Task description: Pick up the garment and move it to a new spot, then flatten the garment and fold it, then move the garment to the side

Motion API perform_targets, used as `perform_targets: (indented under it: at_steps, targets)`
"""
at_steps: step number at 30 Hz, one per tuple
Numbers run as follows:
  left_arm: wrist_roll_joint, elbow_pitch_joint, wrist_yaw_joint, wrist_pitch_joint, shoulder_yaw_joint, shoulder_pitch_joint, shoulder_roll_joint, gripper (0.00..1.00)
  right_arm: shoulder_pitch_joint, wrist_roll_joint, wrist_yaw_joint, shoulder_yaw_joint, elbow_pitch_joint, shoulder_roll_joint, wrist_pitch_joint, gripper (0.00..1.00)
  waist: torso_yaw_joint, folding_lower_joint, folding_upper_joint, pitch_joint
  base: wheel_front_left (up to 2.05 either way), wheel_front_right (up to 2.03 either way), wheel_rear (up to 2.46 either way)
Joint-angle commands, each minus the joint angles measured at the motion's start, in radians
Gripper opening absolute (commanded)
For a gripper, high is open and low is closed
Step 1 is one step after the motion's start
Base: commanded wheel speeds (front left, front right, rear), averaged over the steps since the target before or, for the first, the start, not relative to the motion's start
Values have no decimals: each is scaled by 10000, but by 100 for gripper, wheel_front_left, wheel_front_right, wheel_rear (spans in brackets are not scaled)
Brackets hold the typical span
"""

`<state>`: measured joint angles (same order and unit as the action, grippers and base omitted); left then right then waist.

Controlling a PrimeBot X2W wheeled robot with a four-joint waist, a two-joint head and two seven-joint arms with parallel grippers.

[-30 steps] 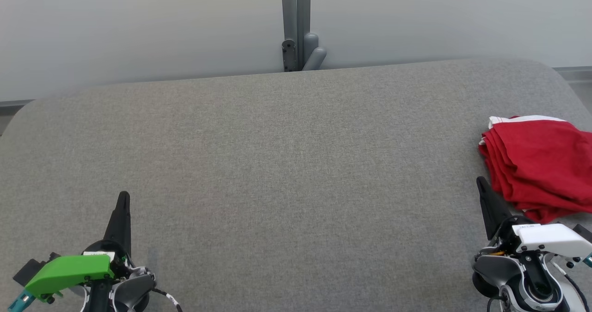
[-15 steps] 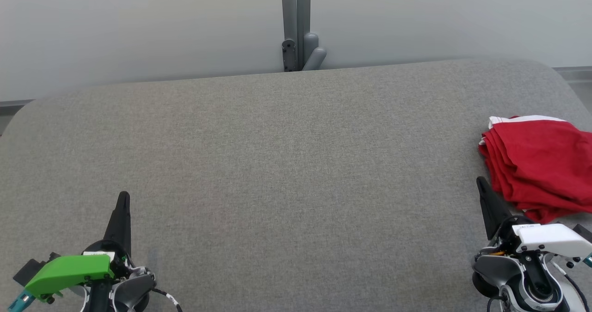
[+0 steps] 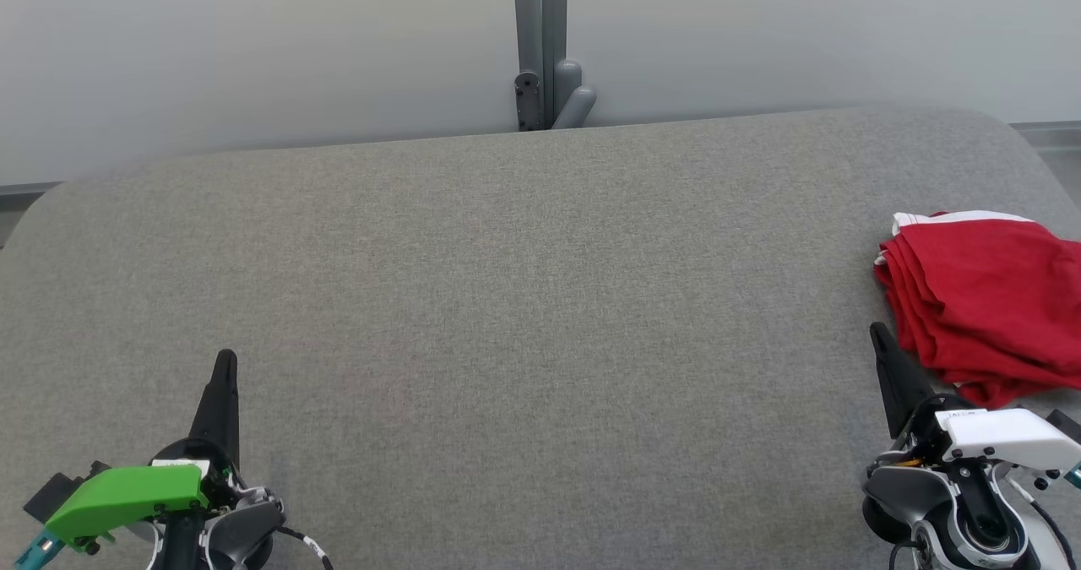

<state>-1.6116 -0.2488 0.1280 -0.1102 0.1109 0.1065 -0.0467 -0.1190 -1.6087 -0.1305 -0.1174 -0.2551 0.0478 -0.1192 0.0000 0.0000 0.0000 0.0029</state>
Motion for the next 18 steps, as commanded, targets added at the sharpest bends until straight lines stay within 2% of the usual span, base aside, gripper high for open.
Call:
perform_targets:
  at_steps: [1, 18]
  targets:
    - [-30, 34, 57, -4, 32, 102, -66, 0, 23, -54, -4, -20, 40, 45, -47, 0, 0, 0, 0, 0, 0, 0, 0]
    - [-30, 33, 57, -4, 32, 102, -66, 0, 24, -54, -4, -19, 40, 45, -46, 0, 0, 0, 0, 0, 0, 0, 0]
